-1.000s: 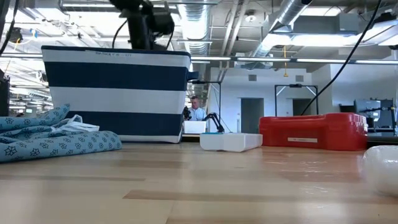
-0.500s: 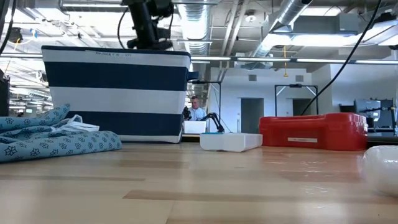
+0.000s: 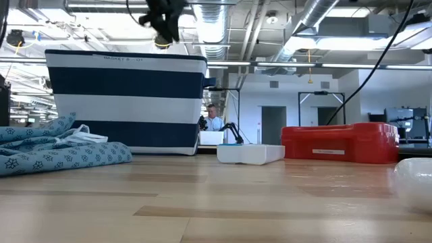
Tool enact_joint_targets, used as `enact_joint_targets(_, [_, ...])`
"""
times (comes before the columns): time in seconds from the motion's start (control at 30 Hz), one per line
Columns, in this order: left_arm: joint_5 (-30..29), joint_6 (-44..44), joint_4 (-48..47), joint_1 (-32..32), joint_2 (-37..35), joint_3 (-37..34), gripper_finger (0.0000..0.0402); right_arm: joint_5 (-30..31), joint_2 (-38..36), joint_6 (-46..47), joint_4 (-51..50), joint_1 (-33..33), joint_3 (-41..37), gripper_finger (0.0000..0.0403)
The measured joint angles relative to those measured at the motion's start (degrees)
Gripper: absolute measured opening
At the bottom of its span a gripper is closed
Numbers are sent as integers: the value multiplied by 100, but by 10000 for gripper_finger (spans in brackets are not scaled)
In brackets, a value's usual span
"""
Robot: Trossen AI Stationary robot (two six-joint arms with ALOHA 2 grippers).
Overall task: Pick & place medical supplies in basket/bin
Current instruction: Put the brown bandage into the blue bin
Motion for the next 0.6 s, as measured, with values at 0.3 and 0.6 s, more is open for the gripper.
enact_joint_targets(0.3, [-332, -153, -218, -1298, -843, 486, 130, -394, 693, 343, 1374, 353, -269, 124])
enact_joint_targets(0.6, [-1259, -515, -523, -2477, -1385, 481, 130, -2134, 1732, 847, 1539, 362, -272, 159])
